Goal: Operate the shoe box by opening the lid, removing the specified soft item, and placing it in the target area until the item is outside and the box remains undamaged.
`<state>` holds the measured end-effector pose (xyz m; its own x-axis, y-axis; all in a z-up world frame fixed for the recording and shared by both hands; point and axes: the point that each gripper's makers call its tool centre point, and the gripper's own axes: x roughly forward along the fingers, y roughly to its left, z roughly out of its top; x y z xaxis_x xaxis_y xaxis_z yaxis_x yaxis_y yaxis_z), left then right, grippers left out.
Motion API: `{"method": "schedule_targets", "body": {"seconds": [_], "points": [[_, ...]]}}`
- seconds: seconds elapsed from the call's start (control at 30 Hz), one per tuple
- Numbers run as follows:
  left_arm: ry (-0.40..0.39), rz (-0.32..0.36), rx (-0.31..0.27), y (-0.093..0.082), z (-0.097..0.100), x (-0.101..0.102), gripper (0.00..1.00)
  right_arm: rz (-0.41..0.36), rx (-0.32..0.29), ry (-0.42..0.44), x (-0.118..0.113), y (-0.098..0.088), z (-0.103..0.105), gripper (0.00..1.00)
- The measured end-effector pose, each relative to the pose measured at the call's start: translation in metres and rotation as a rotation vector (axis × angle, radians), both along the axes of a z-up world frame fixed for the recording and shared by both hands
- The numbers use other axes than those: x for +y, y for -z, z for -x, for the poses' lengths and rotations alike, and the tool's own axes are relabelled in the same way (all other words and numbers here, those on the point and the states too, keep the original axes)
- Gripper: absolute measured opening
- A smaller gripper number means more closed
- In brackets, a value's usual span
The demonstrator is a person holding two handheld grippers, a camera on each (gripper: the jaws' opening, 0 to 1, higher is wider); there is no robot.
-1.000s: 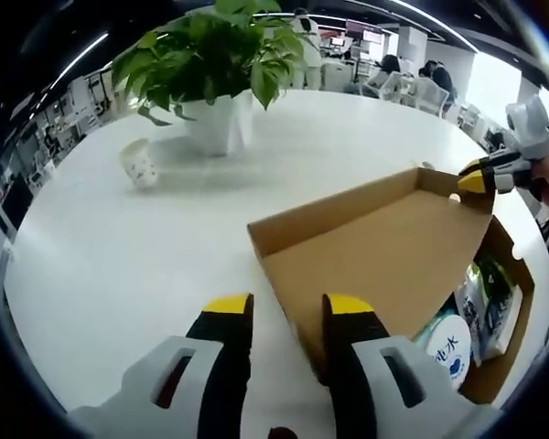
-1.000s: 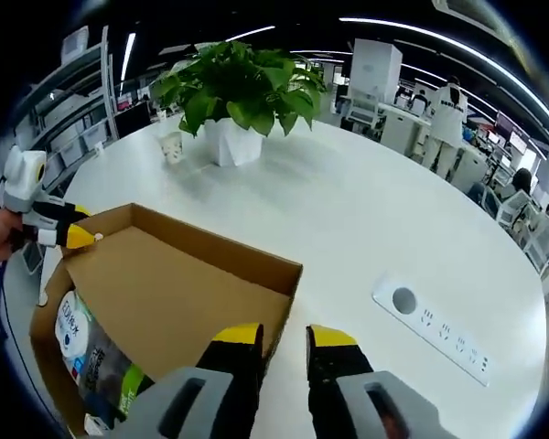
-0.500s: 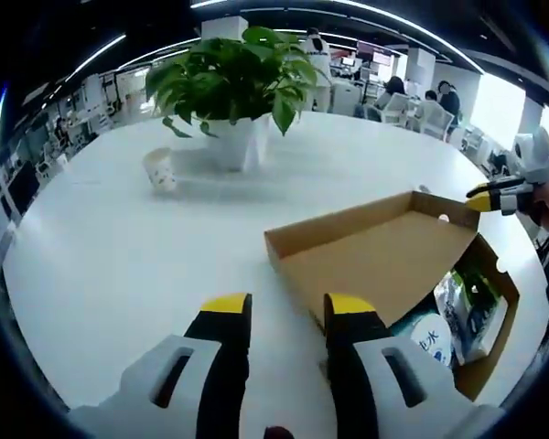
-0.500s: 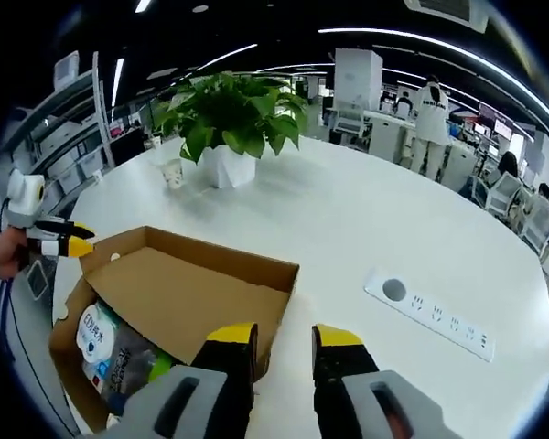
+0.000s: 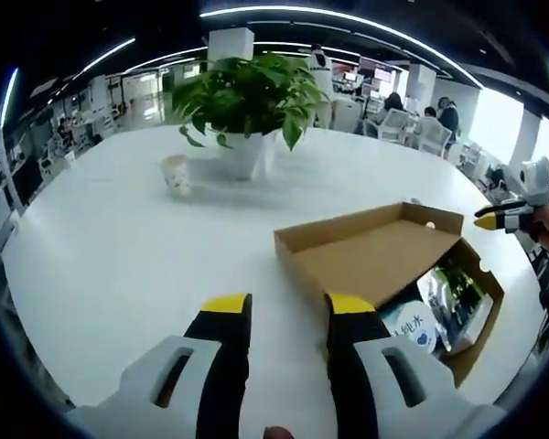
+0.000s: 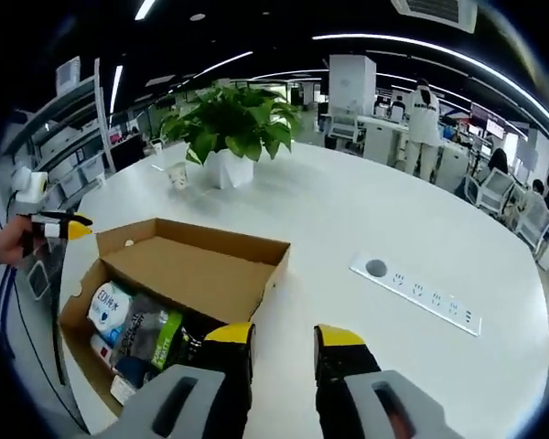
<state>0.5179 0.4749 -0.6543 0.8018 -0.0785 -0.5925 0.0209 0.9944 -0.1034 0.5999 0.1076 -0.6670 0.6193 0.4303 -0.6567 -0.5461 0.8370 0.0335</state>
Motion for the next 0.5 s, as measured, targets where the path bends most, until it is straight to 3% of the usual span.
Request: {"method": "schedule_targets", "body": {"seconds": [0.17,0.5], "points": [[0.004,0.02,-0.024,-0.004,0.016,-0.003,0.31,-0.027,-0.015,0.01,-0.01,-0.007,0.022,0.22],[0.051,0.053,-0.041,-0.007,0.048,-0.034,0.32,-0.067,-0.01,0.015,-0.02,-0.003,0.063,0.25]]}}
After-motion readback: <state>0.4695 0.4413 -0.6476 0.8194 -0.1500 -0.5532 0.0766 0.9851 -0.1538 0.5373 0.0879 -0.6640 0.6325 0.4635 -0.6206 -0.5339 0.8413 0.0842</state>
